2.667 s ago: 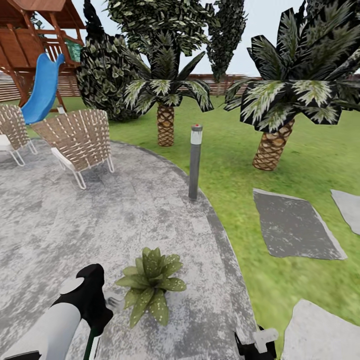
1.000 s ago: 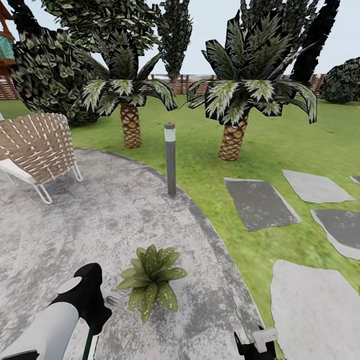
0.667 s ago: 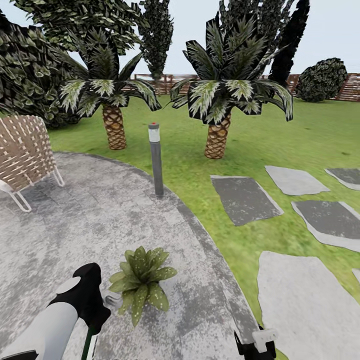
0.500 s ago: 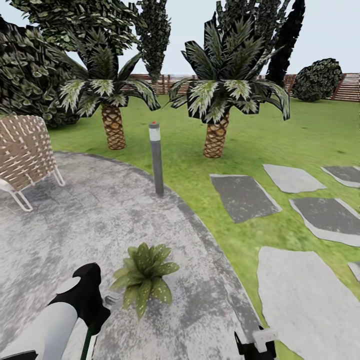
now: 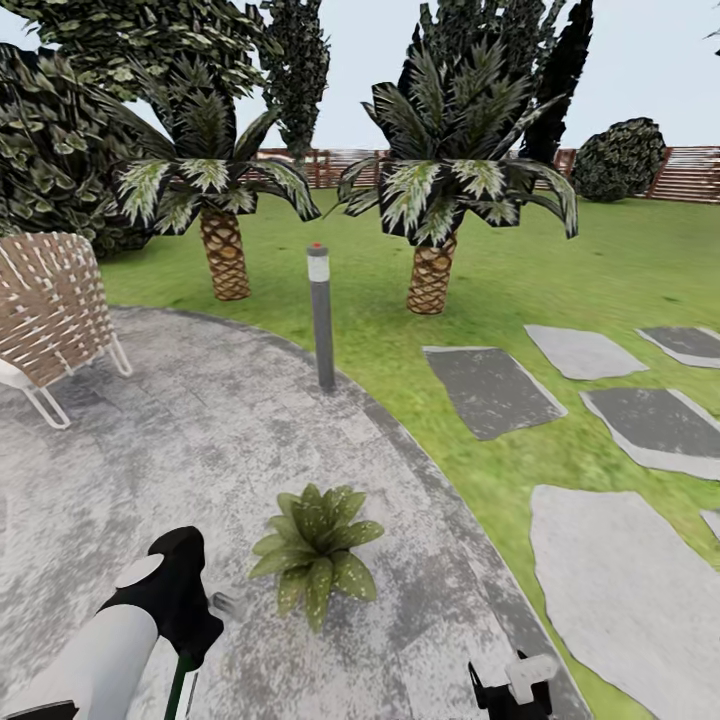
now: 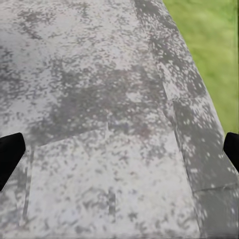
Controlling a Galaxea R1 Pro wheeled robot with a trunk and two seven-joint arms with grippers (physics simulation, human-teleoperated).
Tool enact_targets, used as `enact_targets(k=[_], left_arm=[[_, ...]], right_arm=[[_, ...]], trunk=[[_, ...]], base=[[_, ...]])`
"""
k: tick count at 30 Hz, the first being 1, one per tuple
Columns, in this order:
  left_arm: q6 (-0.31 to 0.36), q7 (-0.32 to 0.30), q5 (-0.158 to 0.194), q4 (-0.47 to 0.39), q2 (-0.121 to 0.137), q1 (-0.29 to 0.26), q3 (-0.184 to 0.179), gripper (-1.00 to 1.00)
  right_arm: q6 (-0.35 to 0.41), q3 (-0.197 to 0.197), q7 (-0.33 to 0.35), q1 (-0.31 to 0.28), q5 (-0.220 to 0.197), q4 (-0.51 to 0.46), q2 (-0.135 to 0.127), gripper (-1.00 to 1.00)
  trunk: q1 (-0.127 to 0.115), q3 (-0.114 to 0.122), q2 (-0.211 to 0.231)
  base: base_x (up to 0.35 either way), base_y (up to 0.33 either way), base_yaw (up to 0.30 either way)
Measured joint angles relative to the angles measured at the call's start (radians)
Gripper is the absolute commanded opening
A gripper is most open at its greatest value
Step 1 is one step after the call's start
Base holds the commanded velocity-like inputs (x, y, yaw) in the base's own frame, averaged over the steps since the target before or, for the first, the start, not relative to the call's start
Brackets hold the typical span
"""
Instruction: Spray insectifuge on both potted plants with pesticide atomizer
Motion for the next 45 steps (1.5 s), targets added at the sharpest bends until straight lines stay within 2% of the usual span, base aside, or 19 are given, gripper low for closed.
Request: enact_targets(k=[10, 17, 21, 29, 35, 45], left_arm=[[0.000, 0.000, 0.000, -0.005, 0.001, 0.000, 0.007, -1.00], [-0.002, -0.011, 0.001, -0.010, -0.002, -0.014, 0.000, -1.00], [-0.008, -0.017, -0.003, -0.014, 0.006, -0.032, -0.006, -1.00], [-0.008, -0.019, -0.001, -0.001, -0.008, -0.092, -0.004, -1.00], [-0.010, -0.018, -0.001, 0.019, 0.003, -0.082, -0.013, -1.00], [-0.010, -0.019, -0.005, 0.039, -0.007, -0.083, -0.006, -1.00]], right_arm=[[0.000, -0.001, 0.000, 0.000, 0.000, 0.001, 0.000, 1.00], [0.000, 0.001, 0.000, 0.000, 0.001, 0.003, 0.000, 1.00], [0.000, 0.001, 0.000, 0.000, 0.001, 0.003, 0.000, 1.00], [0.000, 0.001, -0.001, 0.000, 0.001, 0.004, 0.000, 1.00], [0.001, 0.001, -0.001, 0.000, 0.001, 0.005, 0.000, 1.00], [0.001, 0.001, 0.000, 0.000, 0.001, 0.005, 0.000, 1.00]], trunk=[[0.000, 0.000, 0.000], [0.000, 0.000, 0.000], [0.000, 0.000, 0.000], [0.000, 0.000, 0.000], [0.000, 0.000, 0.000], [0.000, 0.000, 0.000]], base=[[0.042, 0.301, -0.298], [0.156, 0.249, -0.288], [0.003, 0.004, -0.010], [0.000, 0.000, 0.000], [0.000, 0.106, 0.000], [-0.009, 0.292, -0.184]])
